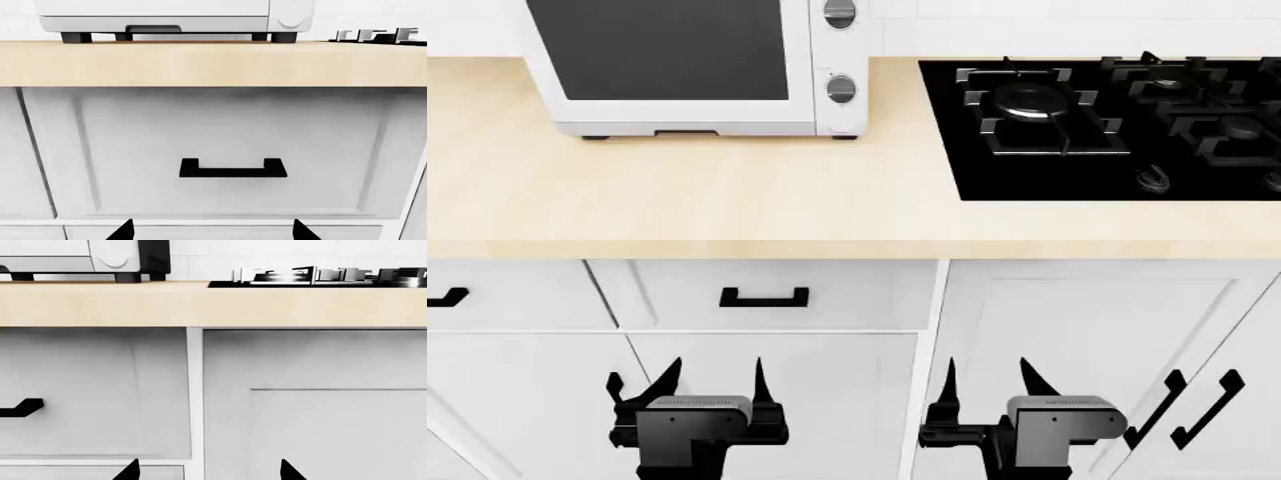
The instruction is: Turn on the toaster oven by setting the timer.
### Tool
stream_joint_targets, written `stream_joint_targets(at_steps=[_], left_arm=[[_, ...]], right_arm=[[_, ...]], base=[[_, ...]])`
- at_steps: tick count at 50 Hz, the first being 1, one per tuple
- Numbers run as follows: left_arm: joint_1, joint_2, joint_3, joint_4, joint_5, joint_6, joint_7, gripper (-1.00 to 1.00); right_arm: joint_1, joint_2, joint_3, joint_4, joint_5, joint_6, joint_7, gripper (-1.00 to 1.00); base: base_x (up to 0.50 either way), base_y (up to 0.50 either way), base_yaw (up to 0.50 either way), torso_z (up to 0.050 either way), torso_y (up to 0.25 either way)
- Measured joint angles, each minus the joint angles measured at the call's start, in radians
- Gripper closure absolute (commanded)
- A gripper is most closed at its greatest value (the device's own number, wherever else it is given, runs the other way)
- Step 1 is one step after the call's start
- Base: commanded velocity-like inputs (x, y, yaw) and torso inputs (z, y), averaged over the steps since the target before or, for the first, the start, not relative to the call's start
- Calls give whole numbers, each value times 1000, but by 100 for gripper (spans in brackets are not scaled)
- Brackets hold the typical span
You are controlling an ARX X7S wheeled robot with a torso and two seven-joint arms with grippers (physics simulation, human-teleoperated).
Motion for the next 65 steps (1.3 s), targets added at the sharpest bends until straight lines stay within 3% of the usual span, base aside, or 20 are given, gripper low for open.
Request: stream_joint_targets(at_steps=[22,29,46,55,65], left_arm=[[7,-43,55,24,-48,-5,-56,-100],[21,-64,57,156,-79,-96,-78,-100],[-99,-124,-20,702,-233,-620,-170,-100],[-330,-174,-155,898,-485,-1016,-288,-100],[-571,-199,-272,906,-748,-1343,-407,-100]], right_arm=[[-3,47,-50,-7,36,-8,47,-100],[-7,67,-47,-127,61,113,73,-100],[62,138,-21,-582,139,534,117,-100],[215,179,12,-749,203,830,122,-100],[444,217,47,-832,266,1125,127,-100]], base=[[0,0,0,0,0],[0,0,0,0,0],[0,0,0,0,0],[0,0,0,0,0],[0,0,0,0,0]])
